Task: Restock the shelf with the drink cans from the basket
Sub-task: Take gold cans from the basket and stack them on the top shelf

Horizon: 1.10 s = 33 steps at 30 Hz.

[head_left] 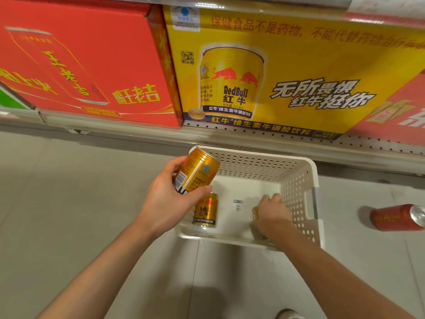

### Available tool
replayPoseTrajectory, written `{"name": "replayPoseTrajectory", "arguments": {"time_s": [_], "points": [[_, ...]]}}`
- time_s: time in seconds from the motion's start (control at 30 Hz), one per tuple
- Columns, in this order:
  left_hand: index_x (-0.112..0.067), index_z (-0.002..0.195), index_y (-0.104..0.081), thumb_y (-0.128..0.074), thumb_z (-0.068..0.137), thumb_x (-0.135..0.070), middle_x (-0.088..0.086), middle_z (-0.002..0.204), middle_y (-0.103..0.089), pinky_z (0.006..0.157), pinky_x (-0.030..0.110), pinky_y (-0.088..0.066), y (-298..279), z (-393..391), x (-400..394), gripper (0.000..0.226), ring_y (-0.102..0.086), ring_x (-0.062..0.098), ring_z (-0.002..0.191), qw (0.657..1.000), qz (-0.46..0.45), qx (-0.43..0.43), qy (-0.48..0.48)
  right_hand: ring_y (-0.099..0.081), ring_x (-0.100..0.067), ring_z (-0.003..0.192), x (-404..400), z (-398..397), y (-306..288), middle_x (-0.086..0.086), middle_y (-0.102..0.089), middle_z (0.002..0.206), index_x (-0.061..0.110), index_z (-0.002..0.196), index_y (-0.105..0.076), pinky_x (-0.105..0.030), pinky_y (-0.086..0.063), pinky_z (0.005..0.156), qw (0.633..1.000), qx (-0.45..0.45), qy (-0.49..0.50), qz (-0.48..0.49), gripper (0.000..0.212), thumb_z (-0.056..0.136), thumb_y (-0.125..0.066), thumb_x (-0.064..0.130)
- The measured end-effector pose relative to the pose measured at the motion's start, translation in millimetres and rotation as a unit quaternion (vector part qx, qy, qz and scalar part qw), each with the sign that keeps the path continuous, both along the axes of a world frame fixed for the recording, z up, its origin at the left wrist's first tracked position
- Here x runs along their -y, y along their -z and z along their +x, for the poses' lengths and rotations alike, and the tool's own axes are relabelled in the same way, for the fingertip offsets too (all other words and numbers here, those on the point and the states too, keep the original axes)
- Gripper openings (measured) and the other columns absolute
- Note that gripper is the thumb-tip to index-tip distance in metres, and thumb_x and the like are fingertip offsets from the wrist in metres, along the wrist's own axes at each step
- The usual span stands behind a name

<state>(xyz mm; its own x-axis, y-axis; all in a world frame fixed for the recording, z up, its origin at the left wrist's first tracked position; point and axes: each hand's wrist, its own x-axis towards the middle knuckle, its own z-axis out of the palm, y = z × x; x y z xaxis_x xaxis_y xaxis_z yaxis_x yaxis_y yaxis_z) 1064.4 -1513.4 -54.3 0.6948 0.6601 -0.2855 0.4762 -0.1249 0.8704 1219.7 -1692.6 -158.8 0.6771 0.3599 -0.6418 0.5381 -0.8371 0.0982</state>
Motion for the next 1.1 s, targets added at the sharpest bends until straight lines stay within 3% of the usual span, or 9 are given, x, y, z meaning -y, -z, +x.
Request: {"name": "replayPoseTrajectory", "arguments": {"time_s": [0.27,0.43,0.5,0.6,0.63,0.8,0.93,1.03,1.1], "points": [[-0.034,0.137,-0.049,-0.090,0.072,-0.036,-0.013,0.121,-0.063,0.087,0.042,-0.063,6,1,3,0.076,-0.069,0.014,0.105,1.000,-0.015,-0.008,0.005,-0.066,-0.024,0.097,10,11,11,-0.003,-0.062,0.106,0.017,0.122,-0.047,-0.041,-0.059,0.084,0.978,-0.105,0.124,0.131,0.068,0.074,-0.078,0.053],[-0.030,0.132,-0.050,-0.090,0.073,-0.027,-0.009,0.120,-0.065,0.085,0.034,-0.062,0,7,4,0.071,-0.071,0.013,0.100,0.999,-0.031,0.007,-0.013,-0.068,-0.018,0.095,11,16,-5,0.004,-0.065,0.107,0.023,0.129,-0.052,-0.043,-0.060,0.088,0.919,-0.153,0.204,0.300,0.068,0.072,-0.085,0.043],[-0.031,0.128,-0.051,-0.090,0.073,-0.023,-0.006,0.120,-0.066,0.083,0.035,-0.062,-7,9,5,0.068,-0.072,0.015,0.098,0.999,-0.035,0.019,-0.024,-0.067,-0.012,0.096,10,17,-24,0.012,-0.063,0.106,0.026,0.135,-0.050,-0.038,-0.060,0.088,0.894,-0.156,0.221,0.356,0.072,0.074,-0.086,0.040],[-0.031,0.126,-0.050,-0.091,0.072,-0.021,-0.004,0.122,-0.065,0.084,0.037,-0.061,-26,12,6,0.068,-0.071,0.014,0.101,0.998,-0.036,0.027,-0.042,-0.062,0.001,0.087,9,17,-71,0.021,-0.059,0.102,0.027,0.138,-0.048,-0.011,-0.051,0.067,0.858,-0.157,0.240,0.426,0.069,0.080,-0.085,0.032],[-0.030,0.126,-0.050,-0.091,0.072,-0.020,-0.004,0.123,-0.065,0.083,0.031,-0.060,-37,13,8,0.069,-0.070,0.012,0.102,0.998,-0.032,0.030,-0.047,-0.061,0.003,0.087,10,17,-90,0.020,-0.060,0.103,0.028,0.138,-0.048,-0.009,-0.049,0.063,0.846,-0.159,0.246,0.445,0.067,0.081,-0.085,0.031],[-0.017,0.132,-0.053,-0.086,0.077,-0.005,-0.001,0.114,-0.068,0.068,0.005,-0.049,-139,18,30,0.065,-0.068,-0.009,0.083,0.995,-0.035,0.053,-0.076,-0.063,0.004,0.093,23,17,-209,0.010,-0.067,0.113,0.030,0.136,-0.054,-0.007,-0.050,0.061,0.799,-0.164,0.270,0.512,0.067,0.078,-0.088,0.027],[-0.010,0.125,-0.060,-0.081,0.077,0.006,-0.003,0.091,-0.071,0.061,0.005,-0.048,-264,20,52,0.054,-0.066,-0.007,0.064,0.994,-0.042,0.071,-0.075,-0.065,0.012,0.090,42,14,-334,0.009,-0.069,0.112,0.032,0.130,-0.057,-0.008,-0.053,0.067,0.770,-0.180,0.278,0.546,0.063,0.077,-0.089,0.020],[-0.010,0.122,-0.061,-0.083,0.076,0.003,0.001,0.094,-0.073,0.063,0.007,-0.049,-367,18,67,0.053,-0.067,-0.005,0.067,0.994,-0.033,0.074,-0.070,-0.073,-0.002,0.095,61,12,-439,0.005,-0.072,0.111,0.034,0.127,-0.058,-0.023,-0.060,0.077,0.751,-0.197,0.282,0.563,0.062,0.077,-0.089,0.016],[-0.019,0.120,-0.061,-0.086,0.075,-0.003,0.000,0.100,-0.073,0.068,0.007,-0.049,-437,17,77,0.055,-0.069,-0.004,0.075,0.994,-0.020,0.076,-0.072,-0.072,0.000,0.096,74,11,-514,0.009,-0.072,0.111,0.032,0.128,-0.058,-0.023,-0.060,0.079,0.748,-0.197,0.269,0.574,0.061,0.078,-0.088,0.015]]}}
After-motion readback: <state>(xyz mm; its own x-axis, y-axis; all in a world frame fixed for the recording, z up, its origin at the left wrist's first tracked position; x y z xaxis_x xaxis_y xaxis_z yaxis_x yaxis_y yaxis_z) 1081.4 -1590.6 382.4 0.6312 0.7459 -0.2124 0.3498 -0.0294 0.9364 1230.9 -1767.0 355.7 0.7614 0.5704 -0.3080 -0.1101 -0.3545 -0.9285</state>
